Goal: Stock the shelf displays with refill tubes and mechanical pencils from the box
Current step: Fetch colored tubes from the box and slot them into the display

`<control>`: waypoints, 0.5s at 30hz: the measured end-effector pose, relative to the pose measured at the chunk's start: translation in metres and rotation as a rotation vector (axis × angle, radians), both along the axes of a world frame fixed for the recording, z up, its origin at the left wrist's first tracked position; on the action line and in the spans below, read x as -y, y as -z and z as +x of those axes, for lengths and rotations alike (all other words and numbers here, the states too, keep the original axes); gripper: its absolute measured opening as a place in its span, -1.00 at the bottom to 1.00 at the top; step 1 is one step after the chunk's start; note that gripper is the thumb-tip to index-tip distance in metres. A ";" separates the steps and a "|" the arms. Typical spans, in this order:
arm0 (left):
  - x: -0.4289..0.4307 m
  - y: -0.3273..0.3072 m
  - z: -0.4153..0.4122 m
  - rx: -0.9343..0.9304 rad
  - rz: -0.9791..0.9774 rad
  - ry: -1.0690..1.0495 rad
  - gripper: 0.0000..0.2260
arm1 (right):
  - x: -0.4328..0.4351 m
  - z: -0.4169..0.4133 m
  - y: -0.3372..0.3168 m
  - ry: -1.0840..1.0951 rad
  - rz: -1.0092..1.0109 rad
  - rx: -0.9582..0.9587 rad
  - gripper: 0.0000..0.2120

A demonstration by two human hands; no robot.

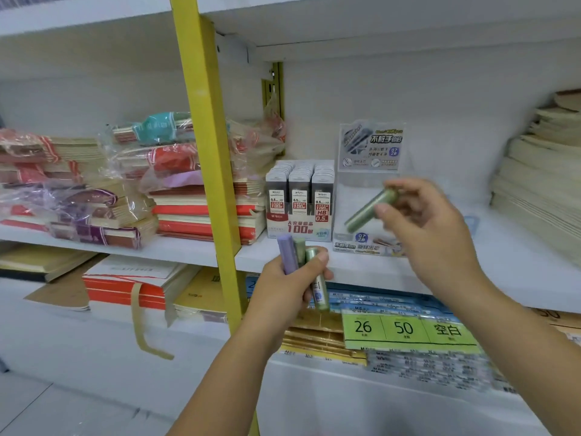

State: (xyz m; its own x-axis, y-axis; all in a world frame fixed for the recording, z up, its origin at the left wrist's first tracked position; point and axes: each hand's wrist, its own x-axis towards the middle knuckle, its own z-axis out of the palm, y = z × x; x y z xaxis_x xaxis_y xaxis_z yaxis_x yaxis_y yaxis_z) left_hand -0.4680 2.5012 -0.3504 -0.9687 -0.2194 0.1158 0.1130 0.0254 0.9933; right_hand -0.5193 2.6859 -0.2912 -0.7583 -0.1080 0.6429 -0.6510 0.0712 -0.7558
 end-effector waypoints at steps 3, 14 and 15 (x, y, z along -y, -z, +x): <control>0.003 -0.005 -0.009 -0.023 0.116 -0.066 -0.76 | 0.005 -0.023 -0.017 0.105 0.158 -0.139 -0.69; 0.005 -0.002 -0.019 -0.059 0.156 -0.065 -0.69 | 0.017 -0.052 -0.003 0.053 0.380 -0.012 -0.75; 0.005 -0.002 -0.018 -0.055 0.152 -0.067 -0.70 | 0.017 -0.052 -0.003 0.062 0.400 -0.013 -0.75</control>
State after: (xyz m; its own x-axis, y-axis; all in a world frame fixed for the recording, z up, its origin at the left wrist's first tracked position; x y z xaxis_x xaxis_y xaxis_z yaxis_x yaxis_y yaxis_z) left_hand -0.4864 2.4958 -0.3487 -0.9444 -0.3025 0.1292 0.1707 -0.1149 0.9786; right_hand -0.5716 2.6691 -0.2887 -0.7636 -0.3054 0.5689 -0.6451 0.3977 -0.6524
